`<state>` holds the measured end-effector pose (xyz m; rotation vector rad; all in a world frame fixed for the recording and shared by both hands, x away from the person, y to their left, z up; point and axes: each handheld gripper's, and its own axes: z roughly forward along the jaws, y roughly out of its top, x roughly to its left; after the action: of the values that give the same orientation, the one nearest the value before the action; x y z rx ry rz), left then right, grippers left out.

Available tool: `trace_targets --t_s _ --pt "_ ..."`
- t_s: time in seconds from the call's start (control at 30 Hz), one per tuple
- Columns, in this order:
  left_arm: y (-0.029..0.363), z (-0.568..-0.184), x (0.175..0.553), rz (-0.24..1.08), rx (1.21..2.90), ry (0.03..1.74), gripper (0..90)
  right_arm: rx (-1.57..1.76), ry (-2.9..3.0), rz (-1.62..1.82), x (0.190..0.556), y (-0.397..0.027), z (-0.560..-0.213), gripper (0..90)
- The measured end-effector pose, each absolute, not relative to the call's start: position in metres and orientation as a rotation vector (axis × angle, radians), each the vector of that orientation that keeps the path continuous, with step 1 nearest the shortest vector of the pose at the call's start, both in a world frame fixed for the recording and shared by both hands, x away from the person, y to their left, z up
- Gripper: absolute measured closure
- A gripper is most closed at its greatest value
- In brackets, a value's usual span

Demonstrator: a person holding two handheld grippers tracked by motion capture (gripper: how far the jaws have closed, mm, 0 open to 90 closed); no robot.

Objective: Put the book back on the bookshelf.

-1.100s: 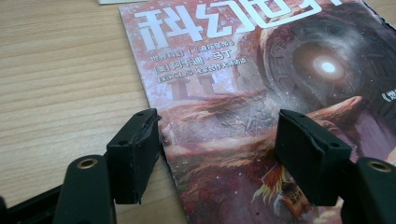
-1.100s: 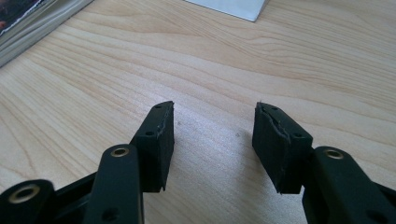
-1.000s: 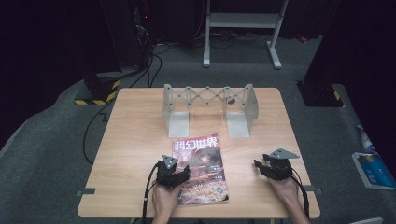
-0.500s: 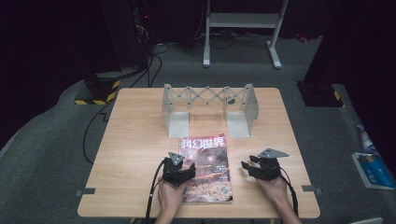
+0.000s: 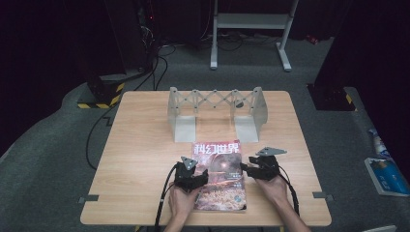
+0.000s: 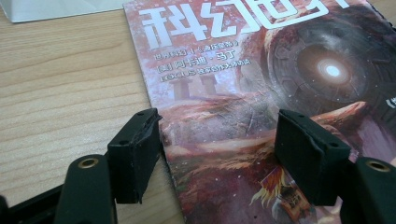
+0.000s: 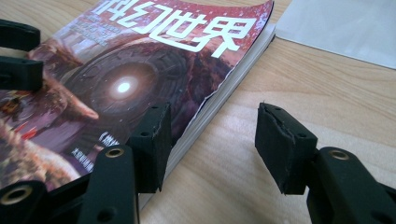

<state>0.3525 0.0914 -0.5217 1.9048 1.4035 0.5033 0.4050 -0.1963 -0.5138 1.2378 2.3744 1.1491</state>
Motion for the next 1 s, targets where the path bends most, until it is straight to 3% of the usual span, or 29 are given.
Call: trace_targets --t_s 0.2,0.6,1.0 --pt "0.104 -0.518 0.362 0.425 1.896 1.405 31.1 1.265 2.392 1.118 0.414 -0.191 -0.513 42.8" --pt "0.121 -0.518 0.392 0.392 1.915 1.374 29.5 1.313 2.407 1.094 0.428 -0.179 -0.5 37.7" --pt "0.117 -0.528 0.395 0.435 1.911 1.242 29.0 1.416 2.453 0.945 0.454 -0.162 -0.5 35.8"
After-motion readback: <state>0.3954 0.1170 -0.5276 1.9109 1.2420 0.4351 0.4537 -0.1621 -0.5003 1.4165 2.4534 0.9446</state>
